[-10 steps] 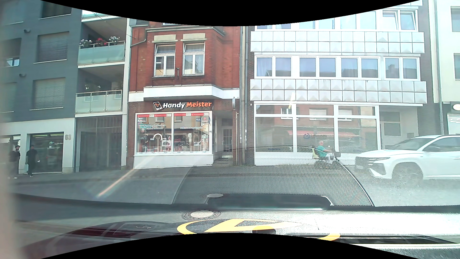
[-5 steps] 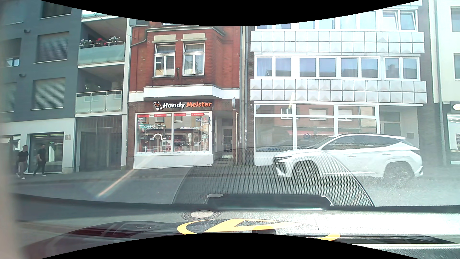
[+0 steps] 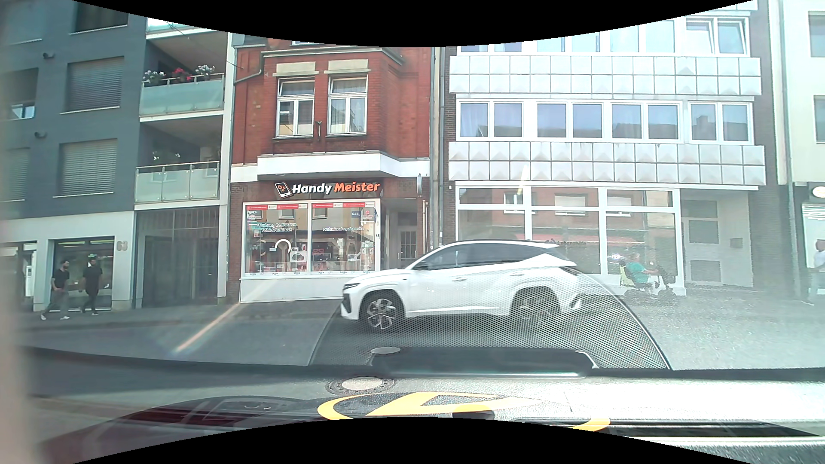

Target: Follow the waypoints while adhering to traffic rules and regulations

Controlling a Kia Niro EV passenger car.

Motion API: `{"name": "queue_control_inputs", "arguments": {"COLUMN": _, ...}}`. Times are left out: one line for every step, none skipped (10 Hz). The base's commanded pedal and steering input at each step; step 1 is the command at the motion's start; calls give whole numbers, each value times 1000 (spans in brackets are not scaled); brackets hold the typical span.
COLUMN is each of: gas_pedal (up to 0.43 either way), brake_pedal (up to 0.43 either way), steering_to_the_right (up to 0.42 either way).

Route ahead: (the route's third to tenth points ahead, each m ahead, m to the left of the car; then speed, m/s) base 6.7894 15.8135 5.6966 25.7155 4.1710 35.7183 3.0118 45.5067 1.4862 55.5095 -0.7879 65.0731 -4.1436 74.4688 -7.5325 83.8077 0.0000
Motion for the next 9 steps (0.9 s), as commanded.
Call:
{"name": "queue_control_inputs", "arguments": {"gas_pedal": 0, "brake_pedal": 201, "steering_to_the_right": -12}}
{"name": "queue_control_inputs", "arguments": {"gas_pedal": 0, "brake_pedal": 195, "steering_to_the_right": -12}}
{"name": "queue_control_inputs", "arguments": {"gas_pedal": 0, "brake_pedal": 195, "steering_to_the_right": -12}}
{"name": "queue_control_inputs", "arguments": {"gas_pedal": 0, "brake_pedal": 195, "steering_to_the_right": -13}}
{"name": "queue_control_inputs", "arguments": {"gas_pedal": 0, "brake_pedal": 195, "steering_to_the_right": -12}}
{"name": "queue_control_inputs", "arguments": {"gas_pedal": 0, "brake_pedal": 195, "steering_to_the_right": -13}}
{"name": "queue_control_inputs", "arguments": {"gas_pedal": 0, "brake_pedal": 195, "steering_to_the_right": -12}}
{"name": "queue_control_inputs", "arguments": {"gas_pedal": 0, "brake_pedal": 201, "steering_to_the_right": -13}}
{"name": "queue_control_inputs", "arguments": {"gas_pedal": 0, "brake_pedal": 195, "steering_to_the_right": -13}}
